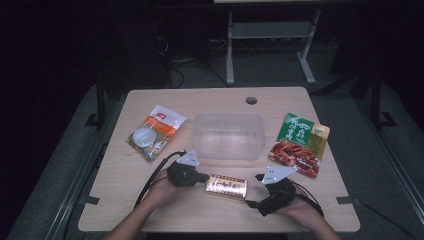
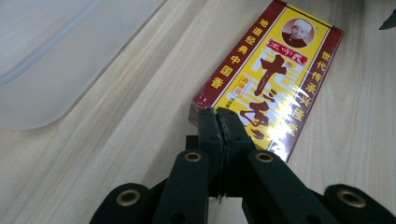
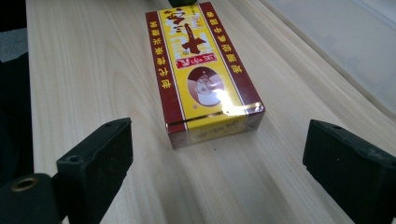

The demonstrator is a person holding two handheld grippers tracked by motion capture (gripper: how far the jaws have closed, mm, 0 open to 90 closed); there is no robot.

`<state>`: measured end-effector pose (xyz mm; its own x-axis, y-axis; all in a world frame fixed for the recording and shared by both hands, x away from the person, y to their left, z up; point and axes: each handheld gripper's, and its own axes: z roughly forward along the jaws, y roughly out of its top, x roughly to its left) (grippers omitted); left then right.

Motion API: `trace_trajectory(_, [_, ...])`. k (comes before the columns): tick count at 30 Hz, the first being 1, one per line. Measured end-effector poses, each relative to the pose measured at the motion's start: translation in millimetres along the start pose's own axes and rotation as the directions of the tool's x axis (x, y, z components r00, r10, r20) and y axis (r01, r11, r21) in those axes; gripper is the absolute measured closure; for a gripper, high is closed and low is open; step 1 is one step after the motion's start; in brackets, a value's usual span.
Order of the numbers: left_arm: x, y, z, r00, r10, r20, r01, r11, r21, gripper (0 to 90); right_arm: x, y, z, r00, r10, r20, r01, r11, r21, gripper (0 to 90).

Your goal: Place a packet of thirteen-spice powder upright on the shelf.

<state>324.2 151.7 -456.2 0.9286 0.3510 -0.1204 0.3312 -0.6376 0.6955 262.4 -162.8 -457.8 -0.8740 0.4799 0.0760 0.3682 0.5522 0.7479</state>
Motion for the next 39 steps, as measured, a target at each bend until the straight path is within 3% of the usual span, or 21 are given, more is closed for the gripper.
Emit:
trace_trajectory(7, [1.5,-6.8,-16.1,0.9998,-0.017,-0.006,0.017,0.9998,-0.012,73.5,4.6,4.2,-0.9,0.9994,-0.034,0.007,0.034,0.999,0.01,7.0])
trace_trajectory(9, [1.2,-11.2,-22.2,0.9997,-0.022,-0.012,0.022,0.9997,-0.009,66.5,3.9,8.1,-0.1,0.9991,-0.042,-0.01,0.042,0.999,0.002,7.1])
trace_trajectory(12, [-0.4,-18.5,-30.0,0.9985,-0.054,0.014,0.054,0.9985,0.006,53.6,2.7,15.2,3.5,0.9983,-0.053,-0.022,0.053,0.999,0.001,7.2])
trace_trajectory(16, [-6.3,-26.6,-43.7,0.9993,-0.036,-0.009,0.036,0.9993,-0.002,42.0,-2.4,22.8,11.7,0.9968,-0.069,-0.04,0.07,0.997,0.012,7.5])
trace_trajectory(20, [-11.9,-34.9,-56.5,0.9984,-0.039,-0.041,0.038,0.9988,-0.032,33.6,-7.6,27.5,19.1,0.9942,-0.074,-0.078,0.075,0.997,0.01,11.6])
trace_trajectory(22, [-15.0,-41.7,-59.1,0.9973,-0.054,-0.049,0.052,0.9976,-0.045,29.5,-9.7,30.3,22.9,0.9918,-0.097,-0.082,0.1,0.995,0.024,12.6])
trace_trajectory(26, [-17.9,-51.0,-57.1,0.997,-0.057,-0.052,0.056,0.998,-0.029,25.9,-10.7,34.5,32.7,0.9878,-0.115,-0.105,0.12,0.992,0.043,13.7])
trace_trajectory(30, [-15.8,-49.7,-52.6,0.9968,-0.061,-0.053,0.059,0.9978,-0.031,25.5,-10.4,31.8,39.0,0.9865,-0.128,-0.102,0.137,0.987,0.087,15.3])
trace_trajectory(39, [-13.5,-51.3,-51.3,0.9974,-0.051,-0.05,0.05,0.9987,-0.012,25.5,-11.6,27.7,42.6,0.985,-0.127,-0.117,0.14,0.984,0.113,24.6])
